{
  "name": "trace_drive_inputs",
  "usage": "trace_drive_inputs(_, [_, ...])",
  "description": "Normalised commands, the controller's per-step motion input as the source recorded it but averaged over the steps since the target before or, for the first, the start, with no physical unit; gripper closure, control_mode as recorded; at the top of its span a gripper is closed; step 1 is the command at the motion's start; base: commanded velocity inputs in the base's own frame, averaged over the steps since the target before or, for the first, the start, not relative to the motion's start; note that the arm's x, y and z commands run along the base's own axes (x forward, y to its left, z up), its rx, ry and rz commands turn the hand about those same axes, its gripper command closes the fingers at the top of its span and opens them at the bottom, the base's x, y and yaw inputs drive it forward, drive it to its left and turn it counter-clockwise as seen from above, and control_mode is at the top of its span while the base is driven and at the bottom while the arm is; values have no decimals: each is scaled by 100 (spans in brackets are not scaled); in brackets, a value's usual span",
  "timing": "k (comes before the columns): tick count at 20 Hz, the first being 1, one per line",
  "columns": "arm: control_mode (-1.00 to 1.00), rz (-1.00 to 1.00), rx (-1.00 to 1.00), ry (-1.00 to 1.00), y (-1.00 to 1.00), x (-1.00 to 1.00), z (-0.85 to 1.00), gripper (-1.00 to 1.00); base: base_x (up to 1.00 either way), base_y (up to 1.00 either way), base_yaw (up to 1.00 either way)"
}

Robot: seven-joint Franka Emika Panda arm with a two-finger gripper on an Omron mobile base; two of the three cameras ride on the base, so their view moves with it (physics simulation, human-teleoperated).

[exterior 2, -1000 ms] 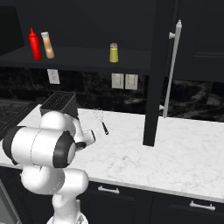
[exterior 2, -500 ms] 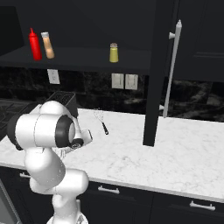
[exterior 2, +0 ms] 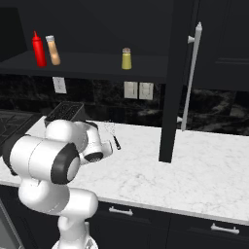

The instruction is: Put the shaker and condiment bottle from the counter next to their counterparts in the cabinet.

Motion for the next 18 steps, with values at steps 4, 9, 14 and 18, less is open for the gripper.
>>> trace_drive_inputs(4, [-100,-20,-1,7,-32,-37,82,100,0,0,0])
trace_drive_inputs(9, [-100,-19,-2,13,-22,-26,98,100,0,0,0])
trace_drive_inputs(14, [-100,-27,-3,19,-9,-6,98,100,0,0,0])
trace_drive_inputs(18, [-100,-40,-9,24,-2,0,91,100,0,0,0])
